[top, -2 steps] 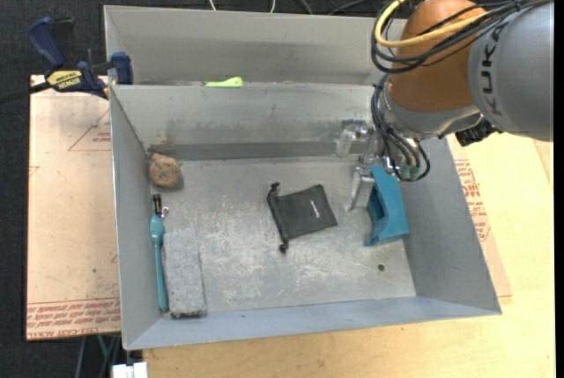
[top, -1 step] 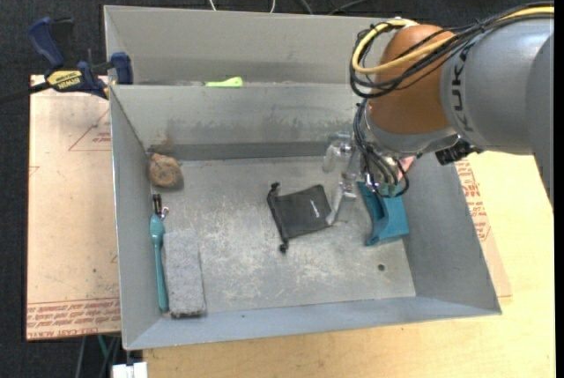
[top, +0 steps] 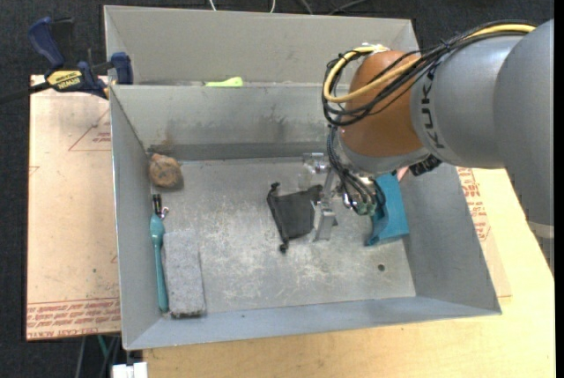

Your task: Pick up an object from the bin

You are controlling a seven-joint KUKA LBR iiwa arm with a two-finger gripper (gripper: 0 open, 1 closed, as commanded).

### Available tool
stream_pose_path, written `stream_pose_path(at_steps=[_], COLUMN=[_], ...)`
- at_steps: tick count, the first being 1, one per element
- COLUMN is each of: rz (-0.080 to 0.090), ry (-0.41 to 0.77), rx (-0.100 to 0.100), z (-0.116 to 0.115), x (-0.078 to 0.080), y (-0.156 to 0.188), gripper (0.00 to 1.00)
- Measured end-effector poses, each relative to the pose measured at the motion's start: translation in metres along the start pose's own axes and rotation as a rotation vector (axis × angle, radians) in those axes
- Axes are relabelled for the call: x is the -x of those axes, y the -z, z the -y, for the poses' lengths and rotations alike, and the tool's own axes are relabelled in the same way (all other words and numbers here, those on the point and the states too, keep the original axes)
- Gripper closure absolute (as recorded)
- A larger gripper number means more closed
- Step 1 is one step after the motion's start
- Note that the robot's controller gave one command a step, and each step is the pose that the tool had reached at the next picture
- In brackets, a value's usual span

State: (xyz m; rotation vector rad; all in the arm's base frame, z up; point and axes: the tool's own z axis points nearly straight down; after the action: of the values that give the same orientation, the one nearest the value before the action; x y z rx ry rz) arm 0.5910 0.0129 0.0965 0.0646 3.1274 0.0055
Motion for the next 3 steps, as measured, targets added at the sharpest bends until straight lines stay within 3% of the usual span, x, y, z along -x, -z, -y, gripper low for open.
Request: stream_pose_path(at_steps=[1,2,3], rz=[-0.005,0.008,0.008], ry=[-0.117,0.158,0.159], rx=[-0.001,0.002,0.002], z=[-0.012,-0.006,-0.006], x=[-0.033,0.0,0.0], y=[-0.019,-0.025,-0.025], gripper=[0.0,1.0,1.0])
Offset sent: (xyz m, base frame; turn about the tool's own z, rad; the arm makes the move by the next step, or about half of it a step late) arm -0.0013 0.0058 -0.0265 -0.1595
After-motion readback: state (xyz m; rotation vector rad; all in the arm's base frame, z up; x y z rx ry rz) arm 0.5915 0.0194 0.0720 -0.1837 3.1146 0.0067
